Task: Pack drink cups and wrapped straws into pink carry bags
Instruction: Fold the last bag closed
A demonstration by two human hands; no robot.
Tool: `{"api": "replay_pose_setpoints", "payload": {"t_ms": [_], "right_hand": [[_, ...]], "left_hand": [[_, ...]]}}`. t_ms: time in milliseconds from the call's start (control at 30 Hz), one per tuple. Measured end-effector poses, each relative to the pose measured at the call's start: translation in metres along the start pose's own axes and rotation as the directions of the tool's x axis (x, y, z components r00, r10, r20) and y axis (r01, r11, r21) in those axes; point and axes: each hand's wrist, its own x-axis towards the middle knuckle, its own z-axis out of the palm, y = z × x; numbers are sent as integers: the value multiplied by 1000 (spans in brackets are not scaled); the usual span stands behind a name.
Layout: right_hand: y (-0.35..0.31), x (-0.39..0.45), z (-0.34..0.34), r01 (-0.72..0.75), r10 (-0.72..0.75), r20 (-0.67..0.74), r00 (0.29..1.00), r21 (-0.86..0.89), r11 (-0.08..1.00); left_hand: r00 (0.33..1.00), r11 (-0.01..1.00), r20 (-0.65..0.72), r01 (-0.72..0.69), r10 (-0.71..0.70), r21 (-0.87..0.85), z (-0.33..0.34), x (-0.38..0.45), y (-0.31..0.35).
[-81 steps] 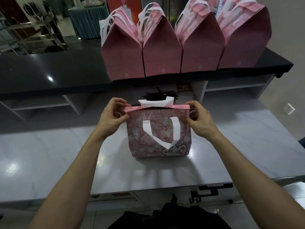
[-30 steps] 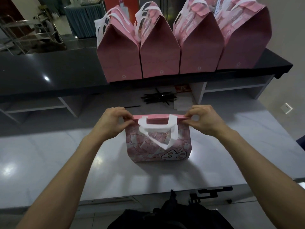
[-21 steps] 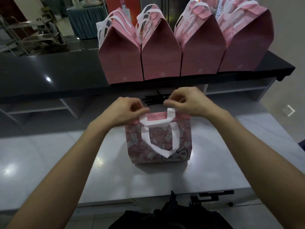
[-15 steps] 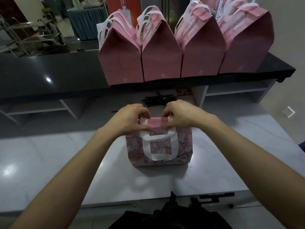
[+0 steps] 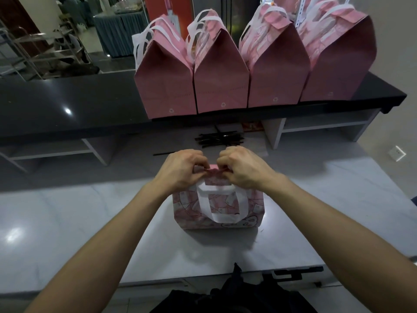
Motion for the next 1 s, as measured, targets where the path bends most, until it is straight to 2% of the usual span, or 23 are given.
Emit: {"api": "replay_pose_setpoints", "payload": {"t_ms": [100, 267, 400, 500, 600, 733, 833, 1000], "right_hand": [[3, -4, -1, -21, 21, -11, 1000, 9, 1000], [4, -5, 0, -43, 42, 33, 999, 20, 999], [15, -10, -6, -154, 156, 124, 980, -21, 988], [34, -29, -19, -250, 245, 49, 968, 159, 955], [49, -48, -25, -304, 315, 12, 949, 302, 903], [56, -58, -20, -334, 326, 72, 943, 158, 929], [48, -59, -16, -336, 333, 46, 942, 103, 936], [37, -68, -10, -415, 428, -34, 903, 183, 891]], "left_hand": [[998, 1000, -56, 2, -2, -14, 3, -3, -1], [999, 1000, -44, -5, 5, -4, 3, -5, 0], [995, 994, 76, 71, -65, -83, -8, -9, -9], [972, 972, 190, 172, -141, -158, -22, -11, -20], [958, 961, 226, 216, -175, -172, -31, -10, -28], [944, 969, 281, 213, -171, -125, -32, -7, -29], [969, 992, 215, 126, -117, -24, -29, -5, -26], [999, 979, 40, -23, 15, 201, -20, 1, -26]]}}
